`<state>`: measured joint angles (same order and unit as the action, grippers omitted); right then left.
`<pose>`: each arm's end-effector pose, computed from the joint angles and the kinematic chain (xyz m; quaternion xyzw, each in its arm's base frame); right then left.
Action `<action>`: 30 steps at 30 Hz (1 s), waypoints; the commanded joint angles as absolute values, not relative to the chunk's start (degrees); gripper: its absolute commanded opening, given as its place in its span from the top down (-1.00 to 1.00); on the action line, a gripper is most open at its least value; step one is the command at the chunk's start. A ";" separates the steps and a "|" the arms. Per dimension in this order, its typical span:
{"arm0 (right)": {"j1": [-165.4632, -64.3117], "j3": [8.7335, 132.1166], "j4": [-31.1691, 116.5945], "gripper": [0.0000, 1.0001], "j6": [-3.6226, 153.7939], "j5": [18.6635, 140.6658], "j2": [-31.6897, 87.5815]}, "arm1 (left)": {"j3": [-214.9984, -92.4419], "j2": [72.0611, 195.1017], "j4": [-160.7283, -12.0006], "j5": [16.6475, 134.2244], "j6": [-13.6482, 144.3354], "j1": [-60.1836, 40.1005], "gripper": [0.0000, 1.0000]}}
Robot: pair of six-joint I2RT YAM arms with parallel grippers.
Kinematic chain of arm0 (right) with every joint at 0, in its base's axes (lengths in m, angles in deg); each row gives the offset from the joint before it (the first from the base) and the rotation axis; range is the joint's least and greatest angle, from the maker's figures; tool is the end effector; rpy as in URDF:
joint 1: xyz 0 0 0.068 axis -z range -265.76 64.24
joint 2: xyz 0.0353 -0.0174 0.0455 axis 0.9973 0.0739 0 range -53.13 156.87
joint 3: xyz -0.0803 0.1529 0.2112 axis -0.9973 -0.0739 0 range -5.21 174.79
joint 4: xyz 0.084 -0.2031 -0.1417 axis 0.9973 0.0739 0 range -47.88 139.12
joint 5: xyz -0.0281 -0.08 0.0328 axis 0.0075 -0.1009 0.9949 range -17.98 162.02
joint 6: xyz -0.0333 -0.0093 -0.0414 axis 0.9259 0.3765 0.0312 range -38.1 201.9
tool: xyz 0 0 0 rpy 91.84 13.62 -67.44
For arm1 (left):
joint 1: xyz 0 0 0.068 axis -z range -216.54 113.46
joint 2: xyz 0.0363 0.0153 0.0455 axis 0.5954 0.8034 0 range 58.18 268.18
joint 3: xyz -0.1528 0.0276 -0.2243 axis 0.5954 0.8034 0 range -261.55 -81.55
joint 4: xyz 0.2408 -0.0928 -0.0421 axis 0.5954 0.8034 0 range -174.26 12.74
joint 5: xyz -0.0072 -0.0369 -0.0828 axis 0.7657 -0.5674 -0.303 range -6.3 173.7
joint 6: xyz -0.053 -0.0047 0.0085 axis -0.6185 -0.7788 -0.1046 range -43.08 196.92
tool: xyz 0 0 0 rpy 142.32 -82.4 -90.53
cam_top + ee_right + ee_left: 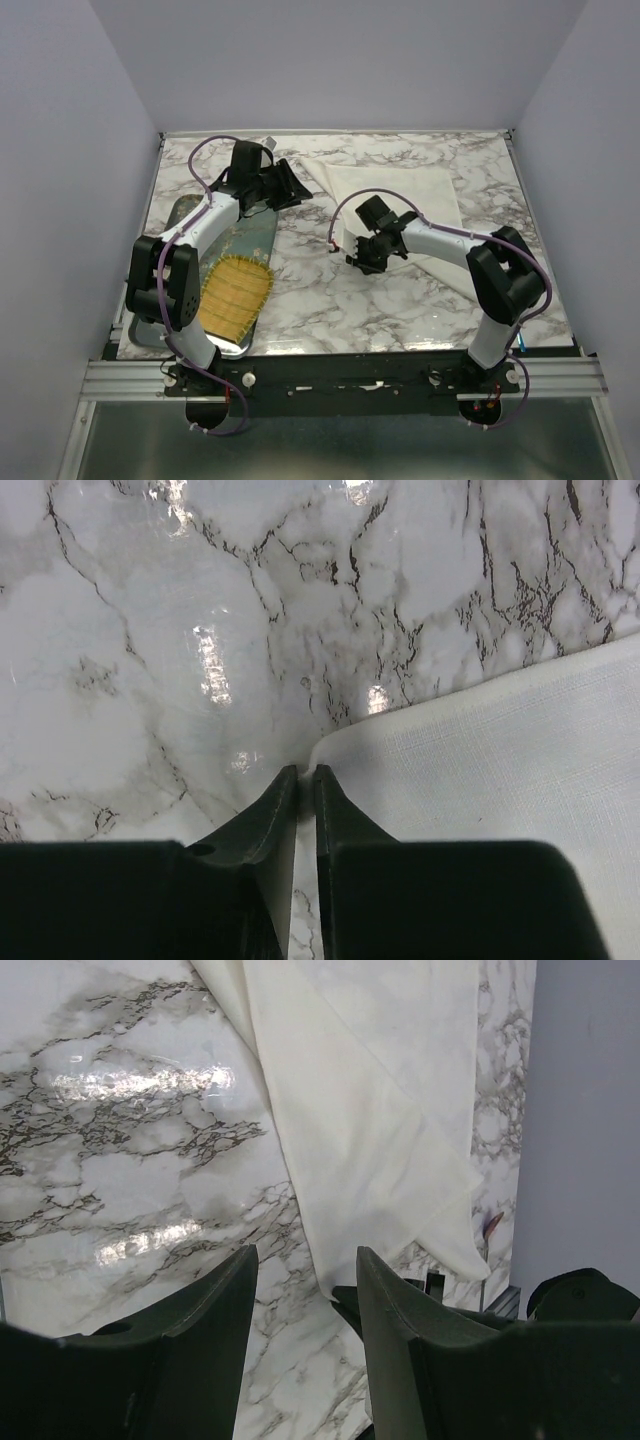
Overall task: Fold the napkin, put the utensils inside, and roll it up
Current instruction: Fold the napkin
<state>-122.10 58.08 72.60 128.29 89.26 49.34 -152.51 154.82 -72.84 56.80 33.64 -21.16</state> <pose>0.2696 0.2113 0.1617 -0.6630 0.7129 0.1316 0.1868 0.3638 -0.1167 0.2598 -0.1094 0.8701 -0.3938 0.2756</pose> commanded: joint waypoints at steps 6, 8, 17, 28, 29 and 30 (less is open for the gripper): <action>-121.97 59.29 71.65 0.99 124.97 82.40 49.35 | -151.60 153.36 -74.33 54.87 33.42 -21.42 -0.06; -121.45 60.61 71.82 0.99 122.26 81.78 47.86 | -151.60 153.36 -74.24 54.96 33.50 -21.42 -0.06; -112.05 68.78 72.79 0.99 113.20 80.47 46.53 | -151.25 153.71 -74.94 54.78 33.15 -21.42 -0.06; -102.56 80.12 68.14 0.99 111.08 73.43 56.10 | -151.16 153.80 -74.42 56.01 34.03 -21.42 -0.06; -101.94 81.18 68.05 0.99 111.25 73.43 57.07 | -151.25 153.97 -74.24 56.01 34.03 -21.51 -0.06; -101.32 82.14 68.13 0.99 111.60 73.78 57.95 | -151.25 154.06 -74.15 56.19 34.12 -21.51 -0.06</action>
<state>-105.05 76.83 70.32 112.34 76.06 54.02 -151.74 154.82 -73.93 56.17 33.59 -21.16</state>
